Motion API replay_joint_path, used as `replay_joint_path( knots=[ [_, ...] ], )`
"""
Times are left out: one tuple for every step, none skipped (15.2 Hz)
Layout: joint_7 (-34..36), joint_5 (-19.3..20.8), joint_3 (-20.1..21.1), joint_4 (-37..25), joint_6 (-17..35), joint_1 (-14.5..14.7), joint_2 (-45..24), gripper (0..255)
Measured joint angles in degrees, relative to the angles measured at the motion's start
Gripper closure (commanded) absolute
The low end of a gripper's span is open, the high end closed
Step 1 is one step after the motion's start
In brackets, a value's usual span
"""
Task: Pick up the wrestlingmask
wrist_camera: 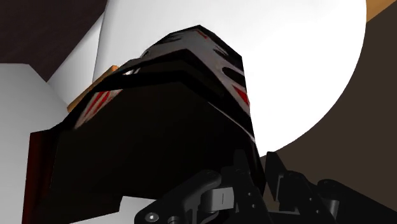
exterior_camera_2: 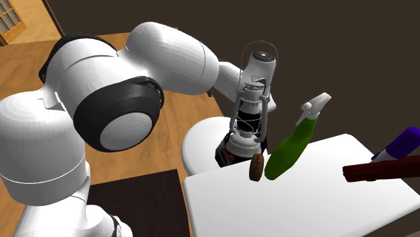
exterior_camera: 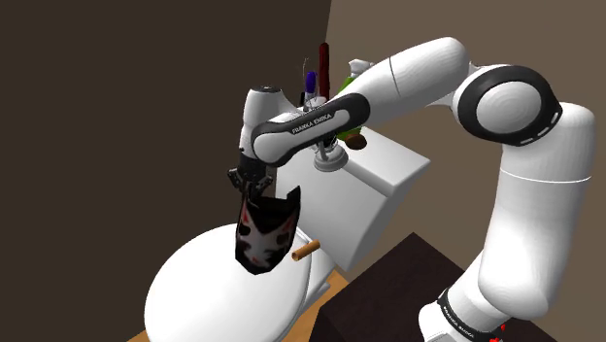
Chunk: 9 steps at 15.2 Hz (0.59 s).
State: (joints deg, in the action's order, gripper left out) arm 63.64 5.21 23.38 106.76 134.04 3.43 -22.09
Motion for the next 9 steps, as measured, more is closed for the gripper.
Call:
replay_joint_path(
  knots=[
    [-0.25,-0.18,0.06,-0.31,-0.56,-0.18,0.27,255],
    [-0.29,-0.38,0.16,-0.58,-1.24,-0.24,0.71,255],
    [-0.41,-0.63,0.28,-0.64,-1.81,-0.36,1.25,255],
    [-0.59,-0.82,0.35,-0.92,-2.38,-0.49,1.56,255],
    [-0.67,-1.11,0.49,-0.82,-2.93,-0.61,2.23,255],
    [-0.74,-1.30,0.60,-1.13,-3.60,-0.67,2.62,255],
    [-0.84,-1.42,0.64,-1.68,-4.33,-0.73,2.83,255],
    [-0.78,-1.56,0.74,-1.97,-4.95,-0.71,3.18,255],
    [-0.83,-1.58,0.75,-2.43,-5.39,-0.71,3.16,255]
  ],
)
